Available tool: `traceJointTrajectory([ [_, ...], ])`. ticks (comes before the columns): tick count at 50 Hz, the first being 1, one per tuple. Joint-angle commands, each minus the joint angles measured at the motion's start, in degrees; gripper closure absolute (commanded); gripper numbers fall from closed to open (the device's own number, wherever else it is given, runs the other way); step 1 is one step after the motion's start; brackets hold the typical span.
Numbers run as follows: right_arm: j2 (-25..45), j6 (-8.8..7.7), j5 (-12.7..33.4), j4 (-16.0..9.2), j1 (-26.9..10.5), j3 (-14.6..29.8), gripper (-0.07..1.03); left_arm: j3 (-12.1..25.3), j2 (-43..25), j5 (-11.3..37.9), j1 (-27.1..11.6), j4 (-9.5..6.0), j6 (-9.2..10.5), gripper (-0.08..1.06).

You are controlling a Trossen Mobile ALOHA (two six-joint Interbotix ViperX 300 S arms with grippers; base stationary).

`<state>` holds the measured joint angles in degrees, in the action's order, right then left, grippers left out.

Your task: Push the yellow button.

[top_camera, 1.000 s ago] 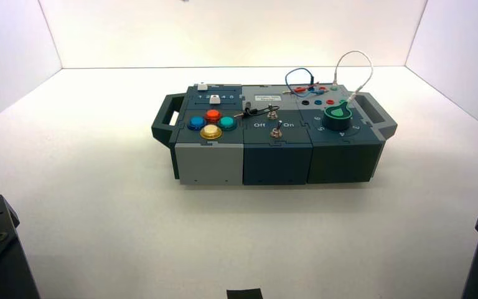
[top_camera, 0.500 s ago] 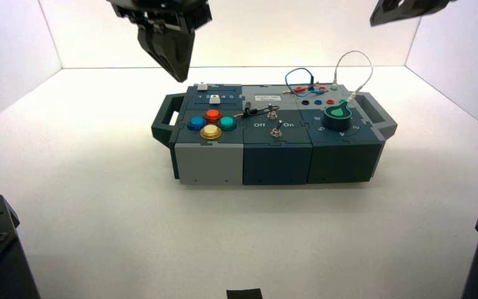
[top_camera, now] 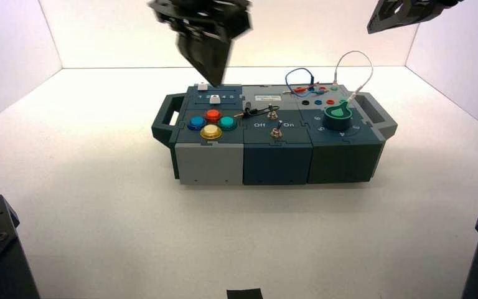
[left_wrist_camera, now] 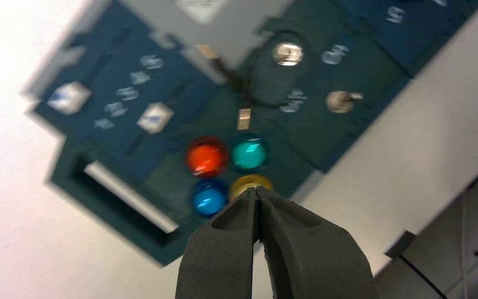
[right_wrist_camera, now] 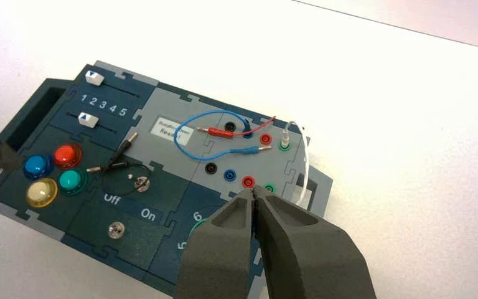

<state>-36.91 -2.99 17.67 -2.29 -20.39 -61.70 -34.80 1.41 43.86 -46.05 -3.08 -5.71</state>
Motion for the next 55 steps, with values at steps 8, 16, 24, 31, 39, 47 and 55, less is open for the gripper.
traceJointTrajectory([
  [8,0.53,-0.18,-0.62,0.35,-0.09,2.02,0.98,0.53,-2.55,1.14,-0.79,0.18,-0.35,1.01],
  [16,0.53,-0.18,-0.62,0.44,-0.09,2.02,0.98,0.00,-3.78,1.14,-0.79,0.35,-0.35,1.01],
  [24,0.53,-0.26,-0.62,0.53,-0.09,2.02,0.98,-0.18,-5.01,1.14,-0.79,0.35,-0.35,1.01],
  [31,0.53,-0.26,-0.62,0.53,-0.09,2.02,0.98,-0.26,-5.62,1.14,-0.79,0.44,-0.44,1.01],
  [39,0.53,-0.18,-0.62,0.53,-0.09,2.02,0.98,-0.26,-6.50,0.97,-0.79,0.79,-0.44,1.01],
  [47,0.53,-0.26,-0.62,0.53,-0.09,2.02,0.98,-0.26,-7.38,0.44,-0.79,1.05,-0.70,1.01],
  [55,0.53,-0.26,-0.62,0.53,-0.09,1.93,0.98,-0.26,-9.84,-0.79,-0.70,1.23,-1.41,1.01],
])
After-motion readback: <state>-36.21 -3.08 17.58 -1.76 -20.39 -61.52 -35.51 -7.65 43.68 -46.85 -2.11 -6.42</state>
